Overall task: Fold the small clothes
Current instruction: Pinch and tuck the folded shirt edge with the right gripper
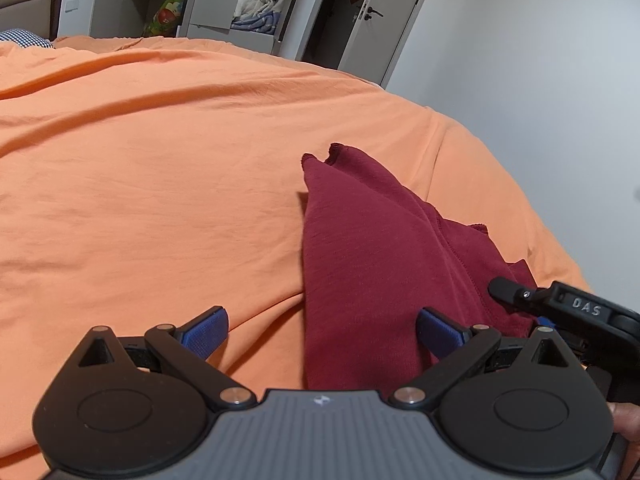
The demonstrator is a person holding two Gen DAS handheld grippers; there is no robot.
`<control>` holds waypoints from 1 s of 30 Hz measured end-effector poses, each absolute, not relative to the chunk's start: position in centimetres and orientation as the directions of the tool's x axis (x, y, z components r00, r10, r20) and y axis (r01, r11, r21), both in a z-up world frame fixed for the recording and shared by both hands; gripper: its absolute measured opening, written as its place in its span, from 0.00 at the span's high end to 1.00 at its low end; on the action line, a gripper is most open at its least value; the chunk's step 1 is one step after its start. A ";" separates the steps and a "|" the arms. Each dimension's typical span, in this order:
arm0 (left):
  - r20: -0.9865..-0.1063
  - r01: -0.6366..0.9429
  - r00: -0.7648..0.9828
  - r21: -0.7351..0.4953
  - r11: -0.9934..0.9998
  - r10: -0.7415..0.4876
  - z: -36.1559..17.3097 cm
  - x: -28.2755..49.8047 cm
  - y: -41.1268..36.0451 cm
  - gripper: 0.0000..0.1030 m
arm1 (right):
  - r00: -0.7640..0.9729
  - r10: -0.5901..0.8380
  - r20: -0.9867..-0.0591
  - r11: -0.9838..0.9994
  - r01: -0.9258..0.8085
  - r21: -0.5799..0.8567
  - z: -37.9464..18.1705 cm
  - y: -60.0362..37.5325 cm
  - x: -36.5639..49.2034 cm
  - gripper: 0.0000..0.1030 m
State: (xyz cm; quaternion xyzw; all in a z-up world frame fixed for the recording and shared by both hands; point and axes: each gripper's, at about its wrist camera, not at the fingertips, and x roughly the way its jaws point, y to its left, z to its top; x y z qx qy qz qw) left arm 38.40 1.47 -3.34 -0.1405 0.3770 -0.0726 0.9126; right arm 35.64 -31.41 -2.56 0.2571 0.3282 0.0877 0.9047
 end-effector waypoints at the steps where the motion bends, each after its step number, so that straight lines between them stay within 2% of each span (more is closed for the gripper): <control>1: -0.667 0.028 0.705 -0.313 0.949 -0.241 -3.3 38.5 1.4 0.01 | 0.771 0.330 -0.544 0.848 0.010 0.529 -2.6 -31.5 35.7 0.65; 3: -0.664 0.033 0.707 -0.313 0.949 -0.243 -3.2 38.8 1.3 0.01 | 0.786 0.322 -0.527 0.850 0.005 0.527 -2.3 -31.7 35.4 0.87; 5: -0.660 0.036 0.710 -0.312 0.949 -0.244 -2.9 38.9 1.1 0.01 | 0.818 0.292 -0.495 0.870 -0.012 0.494 -1.3 -31.8 34.8 0.93; 9: -0.639 0.065 0.723 -0.315 0.947 -0.262 -2.0 39.1 0.4 0.01 | 0.898 0.181 -0.401 0.940 -0.038 0.339 1.9 -31.6 32.3 0.93; 11: -0.636 0.080 0.723 -0.310 0.947 -0.269 -1.9 39.3 -0.1 0.01 | 0.909 0.141 -0.392 0.957 -0.023 0.290 2.5 -31.9 31.7 0.93; 17: -0.684 0.059 0.679 -0.311 0.948 -0.267 -3.8 40.3 -1.4 0.01 | 0.844 0.111 -0.525 0.946 0.073 0.316 -1.6 -34.1 33.8 0.93; 20: -0.692 0.052 0.668 -0.324 0.945 -0.274 -4.5 40.2 -1.2 0.01 | 0.833 0.110 -0.543 0.947 0.078 0.311 -3.2 -34.0 34.0 0.92; 22: -0.693 0.046 0.666 -0.332 0.942 -0.277 -4.4 40.2 -1.0 0.01 | 0.834 0.111 -0.541 0.950 0.071 0.304 -3.2 -33.8 33.9 0.88; 24: -0.692 0.044 0.670 -0.325 0.945 -0.269 -4.1 40.2 -0.7 0.01 | 0.841 0.123 -0.528 0.949 0.055 0.309 -2.9 -33.9 33.4 0.79; 26: -0.692 0.044 0.673 -0.316 0.948 -0.262 -3.9 40.3 -0.9 0.01 | 0.849 0.125 -0.513 0.950 0.047 0.310 -2.2 -34.1 32.4 0.63; 27: -0.691 0.043 0.674 -0.317 0.947 -0.262 -3.8 40.1 -0.9 0.01 | 0.854 0.127 -0.505 0.951 0.040 0.308 -1.9 -34.1 31.6 0.52; 28: -0.689 0.043 0.675 -0.320 0.947 -0.263 -3.7 39.9 -0.9 0.01 | 0.860 0.136 -0.492 0.951 0.026 0.309 -1.6 -34.2 30.6 0.47; 30: -0.688 0.041 0.676 -0.323 0.946 -0.264 -3.6 39.7 -0.8 0.01 | 0.864 0.181 -0.471 0.945 -0.021 0.326 -1.0 -34.1 28.9 0.47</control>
